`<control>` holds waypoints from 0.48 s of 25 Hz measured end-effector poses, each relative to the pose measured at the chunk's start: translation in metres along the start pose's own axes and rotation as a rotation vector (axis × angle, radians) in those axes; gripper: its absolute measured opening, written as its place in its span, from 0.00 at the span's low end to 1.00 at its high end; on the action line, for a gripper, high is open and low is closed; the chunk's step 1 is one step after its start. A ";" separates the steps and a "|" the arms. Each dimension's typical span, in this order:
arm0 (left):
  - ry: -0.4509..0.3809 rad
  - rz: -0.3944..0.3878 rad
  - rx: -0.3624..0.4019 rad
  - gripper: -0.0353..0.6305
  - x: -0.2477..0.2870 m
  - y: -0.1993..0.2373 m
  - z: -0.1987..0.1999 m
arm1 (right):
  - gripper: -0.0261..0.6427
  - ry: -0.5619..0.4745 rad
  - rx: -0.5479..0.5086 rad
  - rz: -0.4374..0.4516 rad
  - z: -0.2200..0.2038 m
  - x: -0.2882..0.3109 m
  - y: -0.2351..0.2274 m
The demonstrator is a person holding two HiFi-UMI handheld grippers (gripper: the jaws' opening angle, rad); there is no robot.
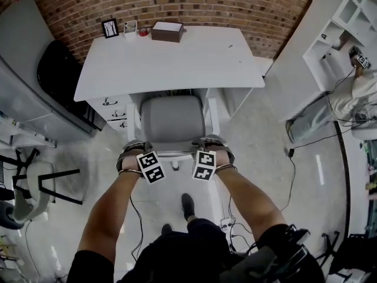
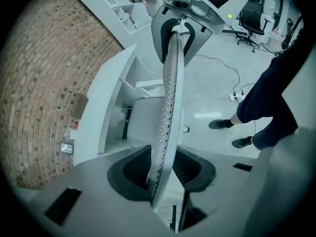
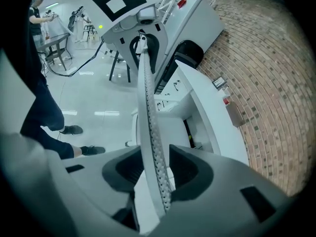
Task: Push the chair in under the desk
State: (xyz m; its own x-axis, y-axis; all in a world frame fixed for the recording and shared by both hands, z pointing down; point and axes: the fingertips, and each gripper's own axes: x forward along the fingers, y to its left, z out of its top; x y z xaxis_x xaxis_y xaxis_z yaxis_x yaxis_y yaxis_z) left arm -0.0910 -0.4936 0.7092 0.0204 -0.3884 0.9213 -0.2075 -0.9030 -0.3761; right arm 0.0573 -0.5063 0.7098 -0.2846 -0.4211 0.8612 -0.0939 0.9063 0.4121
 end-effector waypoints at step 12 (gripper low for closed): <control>-0.266 0.126 -0.179 0.29 -0.050 0.002 -0.010 | 0.36 -0.146 0.232 -0.136 0.022 -0.060 0.005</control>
State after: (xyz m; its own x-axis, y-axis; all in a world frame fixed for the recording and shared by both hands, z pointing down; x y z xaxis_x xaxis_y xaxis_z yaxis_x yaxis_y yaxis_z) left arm -0.1023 -0.4738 0.6638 0.2333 -0.5501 0.8018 -0.3929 -0.8076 -0.4398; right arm 0.0530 -0.4759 0.6534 -0.3867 -0.5444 0.7444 -0.3514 0.8333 0.4268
